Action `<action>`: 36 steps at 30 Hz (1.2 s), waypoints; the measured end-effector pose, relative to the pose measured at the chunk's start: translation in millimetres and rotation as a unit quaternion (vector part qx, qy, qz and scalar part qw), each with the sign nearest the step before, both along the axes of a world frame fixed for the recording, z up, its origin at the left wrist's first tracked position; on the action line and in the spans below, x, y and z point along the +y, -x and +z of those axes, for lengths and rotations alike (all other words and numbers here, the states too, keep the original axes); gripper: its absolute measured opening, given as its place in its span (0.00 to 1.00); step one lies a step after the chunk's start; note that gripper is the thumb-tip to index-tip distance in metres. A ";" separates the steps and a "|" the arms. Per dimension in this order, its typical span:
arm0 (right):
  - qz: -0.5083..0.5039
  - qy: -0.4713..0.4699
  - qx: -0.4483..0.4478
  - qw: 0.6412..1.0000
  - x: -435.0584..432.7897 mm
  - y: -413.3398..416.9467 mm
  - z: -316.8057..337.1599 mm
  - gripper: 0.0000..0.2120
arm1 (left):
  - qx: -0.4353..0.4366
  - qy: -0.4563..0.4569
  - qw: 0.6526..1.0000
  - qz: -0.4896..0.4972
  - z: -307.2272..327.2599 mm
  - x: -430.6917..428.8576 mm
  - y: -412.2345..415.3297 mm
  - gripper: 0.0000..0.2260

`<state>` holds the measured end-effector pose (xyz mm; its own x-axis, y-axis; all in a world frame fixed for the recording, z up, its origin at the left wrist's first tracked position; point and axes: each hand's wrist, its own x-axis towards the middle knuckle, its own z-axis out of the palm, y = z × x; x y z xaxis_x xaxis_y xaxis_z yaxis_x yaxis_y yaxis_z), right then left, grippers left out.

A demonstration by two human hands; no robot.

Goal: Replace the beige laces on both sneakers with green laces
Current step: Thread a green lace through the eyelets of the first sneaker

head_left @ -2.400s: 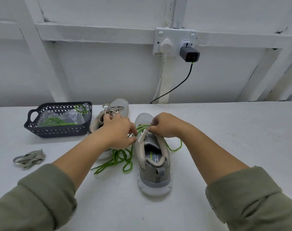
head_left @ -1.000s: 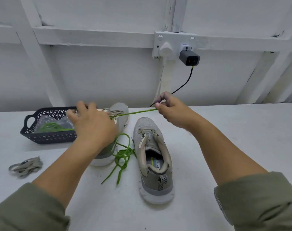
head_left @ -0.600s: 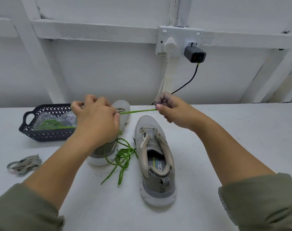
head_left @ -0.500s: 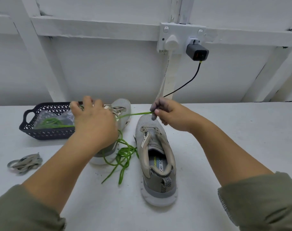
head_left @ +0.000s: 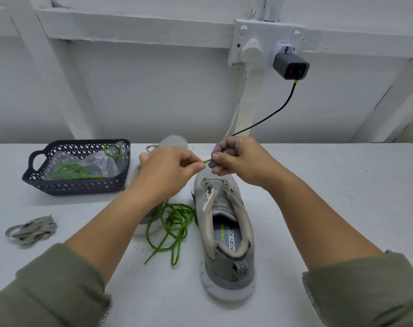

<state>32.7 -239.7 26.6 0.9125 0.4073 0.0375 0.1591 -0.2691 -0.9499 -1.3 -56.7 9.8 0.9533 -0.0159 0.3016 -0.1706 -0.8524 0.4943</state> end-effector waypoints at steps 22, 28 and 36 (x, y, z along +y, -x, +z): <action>-0.068 0.276 0.049 0.957 8.0 -11.7 -43.8 0.04 | -0.005 -0.286 0.958 0.019 -26.2 -13.0 -19.1 0.08; -0.086 0.231 0.028 0.969 9.5 -12.2 -55.5 0.04 | -0.023 -0.328 0.944 -0.005 -28.6 -14.7 -20.3 0.09; -0.103 0.234 -0.023 0.966 10.4 -8.4 -60.5 0.07 | -0.079 -0.494 0.864 -0.046 -28.6 -14.3 -22.8 0.03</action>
<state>41.1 -229.2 -33.9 0.9778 0.1990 -0.0650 0.0951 -0.6987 -0.7091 21.5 -71.0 -18.8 0.8827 -0.4134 0.2235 -0.2586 -0.8244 -0.5036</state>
